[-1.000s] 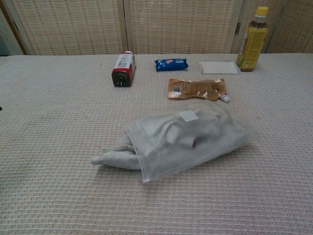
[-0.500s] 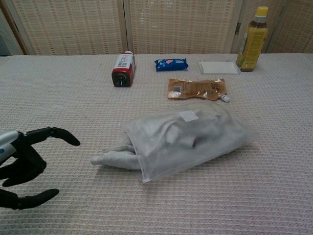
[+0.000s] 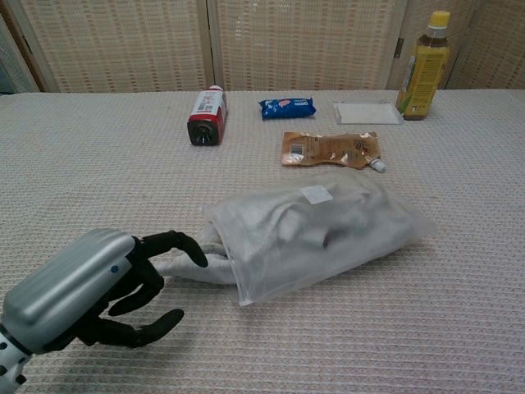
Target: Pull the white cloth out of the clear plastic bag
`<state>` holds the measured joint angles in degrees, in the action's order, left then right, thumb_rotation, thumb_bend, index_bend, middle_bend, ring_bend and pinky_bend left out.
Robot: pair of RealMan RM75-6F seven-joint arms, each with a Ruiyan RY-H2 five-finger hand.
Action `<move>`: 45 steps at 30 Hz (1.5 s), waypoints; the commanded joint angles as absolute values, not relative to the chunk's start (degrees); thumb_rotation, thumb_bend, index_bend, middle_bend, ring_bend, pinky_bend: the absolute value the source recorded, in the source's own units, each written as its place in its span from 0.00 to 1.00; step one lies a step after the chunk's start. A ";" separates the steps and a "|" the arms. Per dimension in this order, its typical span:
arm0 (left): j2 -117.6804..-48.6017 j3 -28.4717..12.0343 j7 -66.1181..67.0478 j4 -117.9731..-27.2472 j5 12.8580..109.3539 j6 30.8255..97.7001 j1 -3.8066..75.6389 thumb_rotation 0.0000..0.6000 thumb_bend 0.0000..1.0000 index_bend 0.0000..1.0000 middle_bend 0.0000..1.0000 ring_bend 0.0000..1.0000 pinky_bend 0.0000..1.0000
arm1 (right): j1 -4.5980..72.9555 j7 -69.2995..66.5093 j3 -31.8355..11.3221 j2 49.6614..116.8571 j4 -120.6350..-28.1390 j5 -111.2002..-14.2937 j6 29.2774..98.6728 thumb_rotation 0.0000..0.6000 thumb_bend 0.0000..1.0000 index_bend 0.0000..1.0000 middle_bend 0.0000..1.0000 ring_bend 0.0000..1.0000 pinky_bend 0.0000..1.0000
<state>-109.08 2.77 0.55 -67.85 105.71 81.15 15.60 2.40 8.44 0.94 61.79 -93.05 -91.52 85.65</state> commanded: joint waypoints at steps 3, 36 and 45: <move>-113.43 0.96 0.89 -62.06 104.64 81.35 17.55 1.00 0.37 0.39 1.00 1.00 1.00 | 2.26 7.76 0.95 61.43 -93.08 -91.87 86.02 1.00 0.13 0.00 0.00 0.00 0.00; -122.14 0.87 -3.85 -43.60 101.74 87.53 21.97 1.00 0.55 0.67 1.00 1.00 1.00 | 2.80 6.36 2.14 60.71 -93.41 -94.01 84.36 1.00 0.14 0.00 0.00 0.00 0.00; -121.33 2.26 -2.19 -46.96 102.26 88.67 22.07 1.00 0.57 0.68 1.00 1.00 1.00 | 6.87 2.79 0.11 72.70 -84.41 -96.25 82.12 1.00 0.14 0.26 0.00 0.00 0.00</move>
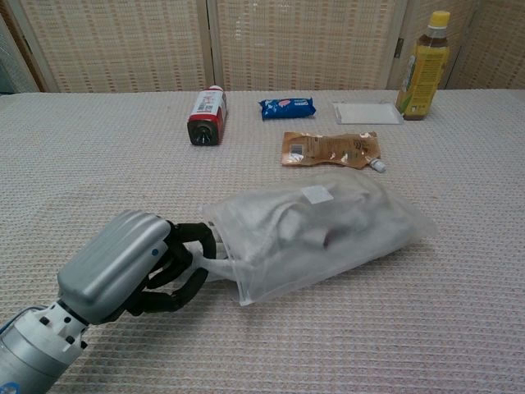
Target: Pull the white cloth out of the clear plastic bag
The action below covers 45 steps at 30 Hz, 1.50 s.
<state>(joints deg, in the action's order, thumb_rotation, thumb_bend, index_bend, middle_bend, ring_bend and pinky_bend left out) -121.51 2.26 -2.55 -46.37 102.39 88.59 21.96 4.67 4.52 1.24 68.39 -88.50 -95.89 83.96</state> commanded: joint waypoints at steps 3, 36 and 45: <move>-120.90 2.14 -1.69 -47.98 102.02 88.78 22.20 1.00 0.57 0.68 1.00 1.00 1.00 | 8.86 2.25 -0.89 76.32 -81.31 -95.11 79.54 1.00 0.14 0.32 0.00 0.00 0.00; -118.49 2.04 -1.57 -49.17 100.05 87.86 23.00 1.00 0.57 0.68 1.00 1.00 1.00 | 16.90 -9.06 -6.00 109.45 -48.71 -92.17 84.07 1.00 0.14 0.54 0.11 0.00 0.00; -118.57 1.74 -2.23 -48.22 99.58 87.66 23.39 1.00 0.57 0.68 1.00 1.00 1.00 | 17.97 -10.29 -5.29 112.10 -45.52 -92.05 84.24 1.00 0.14 0.54 0.11 0.00 0.00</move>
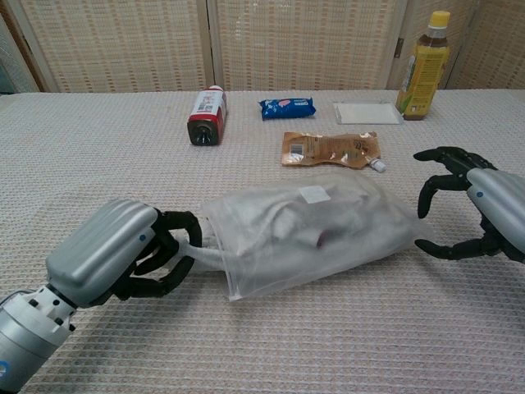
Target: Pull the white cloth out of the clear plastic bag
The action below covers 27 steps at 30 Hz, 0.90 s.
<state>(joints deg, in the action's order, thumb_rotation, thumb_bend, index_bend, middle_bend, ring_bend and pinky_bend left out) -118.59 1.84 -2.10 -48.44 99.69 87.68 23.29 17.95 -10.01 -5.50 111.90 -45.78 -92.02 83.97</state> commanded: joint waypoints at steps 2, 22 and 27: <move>-118.55 1.57 -2.39 -47.96 99.44 87.59 23.53 1.00 0.57 0.68 1.00 1.00 1.00 | 17.97 -10.82 -5.21 112.24 -45.36 -91.94 84.42 1.00 0.14 0.54 0.11 0.00 0.00; -118.70 1.22 -4.41 -46.26 98.51 87.25 24.22 1.00 0.57 0.68 1.00 1.00 1.00 | 20.61 -10.85 -5.37 114.44 -42.58 -90.89 83.24 1.00 0.44 0.62 0.12 0.00 0.00; -118.54 1.28 -4.79 -46.08 98.48 87.41 24.30 1.00 0.58 0.68 1.00 1.00 1.00 | 21.02 -10.10 -5.33 114.12 -42.95 -90.16 81.71 1.00 0.48 0.62 0.12 0.00 0.00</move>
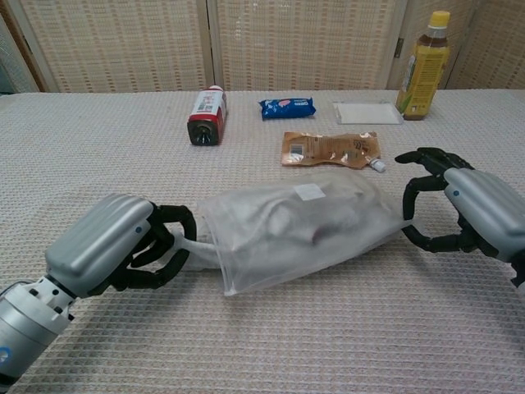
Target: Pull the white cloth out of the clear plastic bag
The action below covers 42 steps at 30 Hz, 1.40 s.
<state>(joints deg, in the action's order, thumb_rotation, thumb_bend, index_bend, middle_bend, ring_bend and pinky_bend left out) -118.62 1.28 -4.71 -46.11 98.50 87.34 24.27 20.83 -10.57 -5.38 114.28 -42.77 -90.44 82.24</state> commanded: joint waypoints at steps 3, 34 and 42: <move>-118.35 1.18 -4.92 -46.11 98.44 87.64 24.37 1.00 0.58 0.67 1.00 1.00 1.00 | 20.99 -9.68 -5.11 113.86 -43.36 -90.11 81.63 1.00 0.50 0.62 0.13 0.00 0.00; -108.50 -4.20 -12.90 -35.96 91.28 88.98 22.74 1.00 0.59 0.69 1.00 1.00 1.00 | 15.53 -9.28 -6.51 98.70 -44.98 -85.91 85.02 1.00 0.52 0.67 0.16 0.00 0.00; -103.36 -0.69 -12.92 -46.08 92.99 85.30 22.70 1.00 0.20 0.08 0.80 0.89 1.00 | 13.74 -9.13 -4.28 93.88 -49.83 -85.68 81.86 1.00 0.18 0.11 0.01 0.00 0.00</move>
<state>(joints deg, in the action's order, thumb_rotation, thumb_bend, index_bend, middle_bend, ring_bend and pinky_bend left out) -106.48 -2.35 -13.73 -40.00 91.95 86.99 22.58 14.37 -9.30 -5.07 95.74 -47.40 -85.57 82.45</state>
